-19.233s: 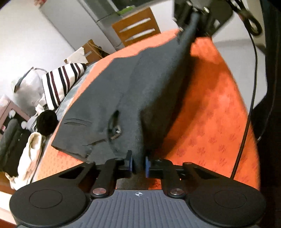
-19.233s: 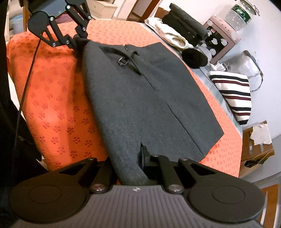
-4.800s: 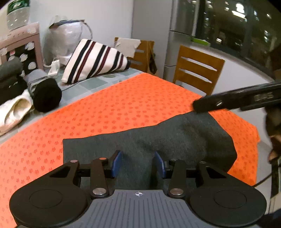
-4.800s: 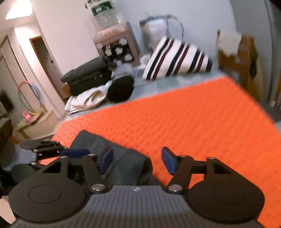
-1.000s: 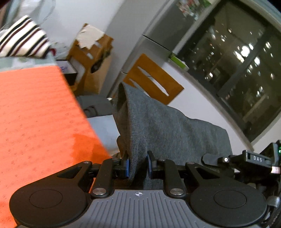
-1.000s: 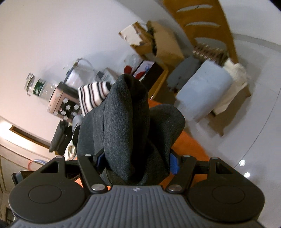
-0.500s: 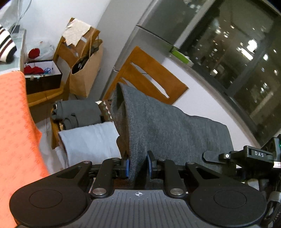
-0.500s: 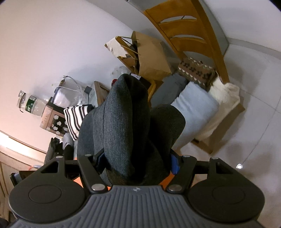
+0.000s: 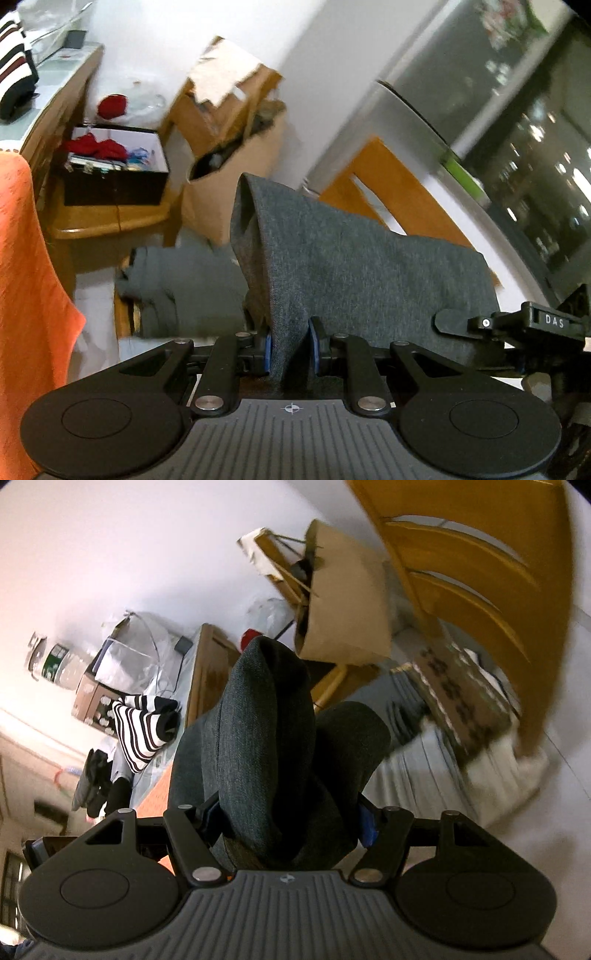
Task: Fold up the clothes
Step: 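Carry the garment with both grippers and lower it onto the chair seat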
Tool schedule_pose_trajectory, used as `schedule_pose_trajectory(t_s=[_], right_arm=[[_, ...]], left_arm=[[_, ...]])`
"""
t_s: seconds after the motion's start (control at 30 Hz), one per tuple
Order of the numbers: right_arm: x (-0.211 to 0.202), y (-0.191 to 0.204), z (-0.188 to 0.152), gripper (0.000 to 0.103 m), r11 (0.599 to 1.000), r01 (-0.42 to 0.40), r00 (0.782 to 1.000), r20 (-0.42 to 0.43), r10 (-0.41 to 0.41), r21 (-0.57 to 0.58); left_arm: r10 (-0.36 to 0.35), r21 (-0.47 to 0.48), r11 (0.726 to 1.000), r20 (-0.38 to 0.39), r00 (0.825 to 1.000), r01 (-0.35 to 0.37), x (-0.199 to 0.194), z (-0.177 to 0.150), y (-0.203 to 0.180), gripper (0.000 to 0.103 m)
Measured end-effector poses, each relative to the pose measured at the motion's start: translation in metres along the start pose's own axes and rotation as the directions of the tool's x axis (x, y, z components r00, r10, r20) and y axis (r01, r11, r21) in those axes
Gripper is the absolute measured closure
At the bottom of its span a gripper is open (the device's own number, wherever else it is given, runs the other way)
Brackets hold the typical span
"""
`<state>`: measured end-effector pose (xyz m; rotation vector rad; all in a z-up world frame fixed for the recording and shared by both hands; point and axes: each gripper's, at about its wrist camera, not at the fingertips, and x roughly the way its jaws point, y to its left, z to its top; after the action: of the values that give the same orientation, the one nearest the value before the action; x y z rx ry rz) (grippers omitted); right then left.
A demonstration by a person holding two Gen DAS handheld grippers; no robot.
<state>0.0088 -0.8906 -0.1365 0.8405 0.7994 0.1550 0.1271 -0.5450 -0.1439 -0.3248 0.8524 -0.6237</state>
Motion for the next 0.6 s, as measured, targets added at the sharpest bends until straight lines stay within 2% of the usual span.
schedule_pose_trajectory(t_s=[0.17, 0.27, 0.43, 0.6], right_arm=[[0.074, -0.023, 0.080, 0.029, 0.996, -0.047, 0.998, -0.053, 0.043, -0.073], [0.126, -0.038, 0.113, 0.029, 0.993, -0.068, 0.993, -0.098, 0.059, -0.095], [0.196, -0.067, 0.157, 0.029, 0.983, -0.101, 0.982, -0.171, 0.074, -0.155], [0.248, -0.107, 0.182, 0.029, 0.977, -0.093, 0.976, -0.211, 0.051, -0.190]], left_arm=[[0.079, -0.060, 0.995, 0.050, 0.996, -0.076, 0.066, 0.029, 0.023, 0.081], [0.128, -0.120, 0.985, 0.044, 0.991, -0.122, 0.105, 0.040, 0.041, 0.081], [0.160, -0.178, 0.972, 0.009, 0.987, -0.156, 0.168, 0.041, 0.067, 0.081], [0.166, -0.229, 0.958, -0.049, 0.985, -0.172, 0.227, 0.030, 0.090, 0.081]])
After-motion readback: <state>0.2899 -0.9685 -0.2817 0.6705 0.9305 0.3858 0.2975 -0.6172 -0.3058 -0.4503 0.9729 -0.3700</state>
